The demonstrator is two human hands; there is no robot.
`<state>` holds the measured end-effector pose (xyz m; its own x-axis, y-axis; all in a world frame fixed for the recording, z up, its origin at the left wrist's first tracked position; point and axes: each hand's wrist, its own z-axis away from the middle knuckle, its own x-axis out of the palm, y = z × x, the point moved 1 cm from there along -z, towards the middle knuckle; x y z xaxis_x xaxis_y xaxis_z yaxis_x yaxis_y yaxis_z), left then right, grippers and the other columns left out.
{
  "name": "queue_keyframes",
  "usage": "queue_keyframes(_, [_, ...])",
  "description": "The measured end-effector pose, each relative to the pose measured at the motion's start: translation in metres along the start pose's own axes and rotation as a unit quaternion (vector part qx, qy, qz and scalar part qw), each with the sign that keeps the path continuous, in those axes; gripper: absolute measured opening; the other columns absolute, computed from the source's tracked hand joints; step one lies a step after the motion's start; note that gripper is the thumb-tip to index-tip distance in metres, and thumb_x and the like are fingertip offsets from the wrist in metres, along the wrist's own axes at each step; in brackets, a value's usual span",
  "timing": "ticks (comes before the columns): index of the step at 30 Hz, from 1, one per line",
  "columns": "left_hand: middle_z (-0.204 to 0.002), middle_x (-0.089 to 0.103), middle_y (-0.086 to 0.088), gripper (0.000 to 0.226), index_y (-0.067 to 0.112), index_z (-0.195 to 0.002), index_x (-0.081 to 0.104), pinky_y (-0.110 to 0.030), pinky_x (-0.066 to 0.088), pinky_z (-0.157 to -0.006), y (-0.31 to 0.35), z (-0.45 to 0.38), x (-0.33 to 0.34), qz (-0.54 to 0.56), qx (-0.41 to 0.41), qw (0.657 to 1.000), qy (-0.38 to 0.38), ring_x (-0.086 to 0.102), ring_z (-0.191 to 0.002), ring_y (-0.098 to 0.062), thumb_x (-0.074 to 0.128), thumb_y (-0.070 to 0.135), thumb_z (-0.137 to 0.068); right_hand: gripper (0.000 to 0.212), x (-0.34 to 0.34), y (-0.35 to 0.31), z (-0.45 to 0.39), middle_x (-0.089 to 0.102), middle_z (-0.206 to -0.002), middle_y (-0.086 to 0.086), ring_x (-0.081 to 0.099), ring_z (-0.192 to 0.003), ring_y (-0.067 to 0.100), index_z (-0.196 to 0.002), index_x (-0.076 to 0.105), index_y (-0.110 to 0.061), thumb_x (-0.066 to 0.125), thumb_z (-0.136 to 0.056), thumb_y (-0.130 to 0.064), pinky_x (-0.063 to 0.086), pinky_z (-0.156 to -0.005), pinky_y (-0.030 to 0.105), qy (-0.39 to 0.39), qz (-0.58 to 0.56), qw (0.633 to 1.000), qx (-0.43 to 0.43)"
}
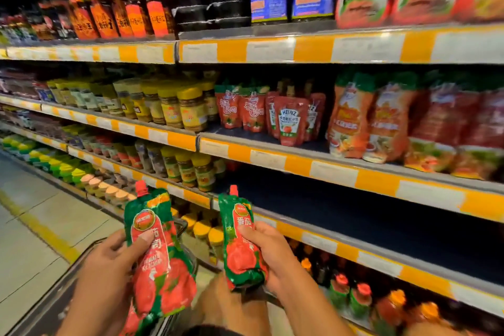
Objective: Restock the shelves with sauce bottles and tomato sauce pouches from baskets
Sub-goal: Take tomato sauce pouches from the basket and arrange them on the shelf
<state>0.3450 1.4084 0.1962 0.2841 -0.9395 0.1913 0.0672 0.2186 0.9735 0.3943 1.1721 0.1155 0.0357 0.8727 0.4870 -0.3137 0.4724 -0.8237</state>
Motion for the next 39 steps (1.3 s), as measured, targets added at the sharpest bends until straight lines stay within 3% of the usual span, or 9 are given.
queue_keyframes(3, [-0.095,0.076,-0.028,0.038,0.000,-0.111,0.072,-0.039,0.064,-0.057,-0.006,0.005,0.036,-0.039,-0.019,0.998,-0.041,0.075,-0.065,-0.031,0.075,0.016,-0.076,0.023,-0.050,-0.035,0.020,0.075,-0.083,0.019,0.073,-0.063,0.024,-0.103,0.067,0.003,0.075,-0.085,-0.008,0.057,-0.056,0.030,0.043,0.009,0.999,-0.014])
queue_keyframes(8, [-0.047,0.066,-0.005,0.015,-0.006,-0.083,0.066,-0.011,0.042,-0.037,-0.014,0.029,0.104,-0.168,-0.055,0.978,-0.115,0.059,-0.035,-0.004,0.068,0.005,-0.093,0.014,-0.136,-0.066,0.058,0.071,-0.067,0.010,0.068,-0.054,0.017,-0.083,0.064,-0.004,0.078,-0.087,-0.003,0.050,-0.050,0.024,0.154,0.123,0.980,-0.029])
queue_keyframes(12, [-0.088,0.077,-0.025,0.052,-0.005,-0.098,0.075,-0.039,0.059,-0.078,-0.062,0.021,0.143,-0.202,-0.116,0.951,-0.205,0.076,-0.071,-0.032,0.092,0.029,-0.062,0.020,-0.192,-0.065,0.092,0.077,-0.082,0.013,0.075,-0.073,0.028,-0.092,0.067,-0.002,0.082,-0.083,-0.013,0.058,-0.067,0.040,0.232,0.153,0.960,-0.031])
queue_keyframes(16, [-0.099,0.073,-0.034,0.036,-0.010,-0.111,0.068,-0.056,0.057,-0.091,-0.097,0.036,0.193,-0.187,-0.195,0.930,-0.248,0.073,-0.086,-0.045,0.075,0.013,-0.084,0.027,-0.236,-0.068,0.111,0.067,-0.075,0.012,0.065,-0.065,0.026,-0.082,0.062,-0.012,0.076,-0.070,-0.033,0.047,-0.062,0.041,0.329,0.143,0.931,-0.067])
queue_keyframes(23, [-0.099,0.076,-0.025,0.026,-0.001,-0.112,0.069,-0.057,0.058,-0.091,-0.150,0.059,0.275,-0.196,-0.199,0.912,-0.300,0.075,-0.086,-0.041,0.072,0.016,-0.092,0.036,-0.285,-0.107,0.140,0.034,-0.065,-0.001,0.032,-0.049,0.013,-0.076,0.035,-0.020,0.066,-0.095,-0.023,0.026,-0.050,0.030,0.443,0.110,0.879,-0.137])
queue_keyframes(27, [-0.102,0.075,-0.029,0.020,-0.003,-0.106,0.070,-0.061,0.055,-0.096,-0.162,0.075,0.326,-0.194,-0.190,0.900,-0.340,0.073,-0.090,-0.043,0.070,0.010,-0.091,0.022,-0.313,-0.124,0.150,0.056,-0.087,-0.004,0.057,-0.078,0.018,-0.101,0.048,-0.019,0.066,-0.095,-0.030,0.049,-0.069,0.039,0.492,0.096,0.850,-0.161])
queue_keyframes(30, [-0.096,0.077,-0.022,0.009,0.001,-0.100,0.071,-0.039,0.060,-0.069,-0.166,0.083,0.366,-0.189,-0.154,0.896,-0.371,0.074,-0.073,-0.030,0.069,0.006,-0.093,0.030,-0.335,-0.131,0.156,0.064,-0.098,-0.001,0.063,-0.082,0.022,-0.120,0.057,-0.019,0.066,-0.092,-0.027,0.051,-0.073,0.042,0.532,0.076,0.827,-0.167])
queue_keyframes(34, [-0.096,0.077,-0.020,0.011,0.002,-0.096,0.068,-0.044,0.053,-0.078,-0.169,0.085,0.418,-0.167,-0.140,0.904,-0.368,0.070,-0.083,-0.033,0.069,0.013,-0.096,0.060,-0.358,-0.144,0.162,0.060,-0.134,0.008,0.061,-0.114,0.033,-0.151,0.042,-0.013,0.064,-0.096,-0.021,0.053,-0.091,0.047,0.560,0.063,0.811,-0.159])
queue_keyframes(39, [-0.092,0.074,-0.019,0.020,-0.006,-0.113,0.068,-0.042,0.051,-0.070,-0.185,0.080,0.463,-0.127,-0.139,0.930,-0.316,0.065,-0.074,-0.029,0.067,0.000,-0.094,0.053,-0.380,-0.157,0.178,0.055,-0.095,-0.002,0.065,-0.093,0.032,-0.147,0.047,-0.010,0.054,-0.094,-0.008,0.057,-0.080,0.047,0.573,0.051,0.803,-0.156])
